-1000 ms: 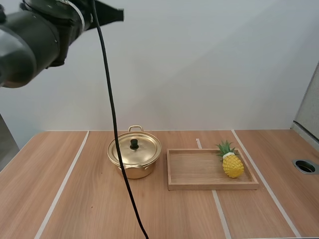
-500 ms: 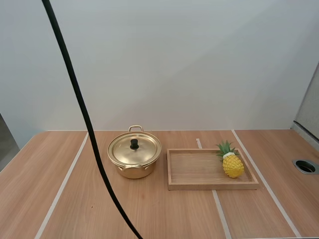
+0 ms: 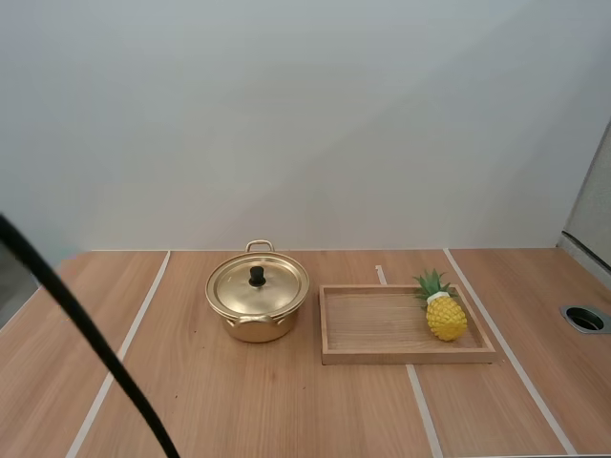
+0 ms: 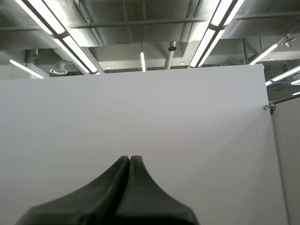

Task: Open the pot, put the grape inside, and close it

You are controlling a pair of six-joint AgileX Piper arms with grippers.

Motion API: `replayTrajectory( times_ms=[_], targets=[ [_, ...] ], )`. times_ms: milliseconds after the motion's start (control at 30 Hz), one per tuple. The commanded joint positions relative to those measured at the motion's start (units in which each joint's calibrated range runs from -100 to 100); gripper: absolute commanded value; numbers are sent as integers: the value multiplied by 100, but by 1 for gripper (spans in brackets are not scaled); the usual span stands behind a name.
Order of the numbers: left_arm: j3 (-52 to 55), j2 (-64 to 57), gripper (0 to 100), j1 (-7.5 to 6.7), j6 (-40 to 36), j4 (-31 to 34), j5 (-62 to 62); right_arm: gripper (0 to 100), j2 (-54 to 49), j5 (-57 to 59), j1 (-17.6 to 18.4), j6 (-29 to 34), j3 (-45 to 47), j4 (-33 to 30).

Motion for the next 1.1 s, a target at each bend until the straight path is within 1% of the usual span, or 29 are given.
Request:
replayTrajectory(
  times_ms=[0, 100, 167, 233, 300, 433, 600, 700, 833, 900, 1000, 1067],
  targets=[
    [217, -388, 0, -8, -37, -101, -93, 0, -294, 146, -93, -22, 108, 168],
    [426, -607, 0, -8, -37, -115, -93, 0, -414, 435, -175, -22, 427, 336],
    [509, -607, 0, -14, -37, -115, -93, 0, -414, 909, -212, -22, 506, 348],
    [510, -607, 0, -17, -37, -187, -172, 0, -414, 886, -219, -22, 667, 447],
    [510, -607, 0, -17, -37, -391, -172, 0, -414, 820, -219, -22, 767, 447],
    [763, -607, 0, -17, -37, -402, -172, 0, -414, 328, -219, -48, 1107, 421],
    [1687, -607, 0, -17, -37, -402, -365, 0, -414, -653, -219, -146, 2380, 306],
    [2428, -607, 0, -17, 33, -402, -673, 0, -414, -1171, -219, -146, 3381, 36],
    [3384, -607, 0, -17, 320, -316, -740, 0, -414, -2058, -219, -146, 4605, -397],
    [3807, -607, 0, -17, 377, -316, -740, 0, -414, -2478, -219, -146, 5155, -450],
    [4440, -607, 0, -17, 377, -316, -740, 0, -414, -2759, -204, -146, 5762, -434],
    [4749, -607, 0, -17, 377, -316, -826, 0, -414, -2616, -205, -146, 6031, -434]
  ],
)
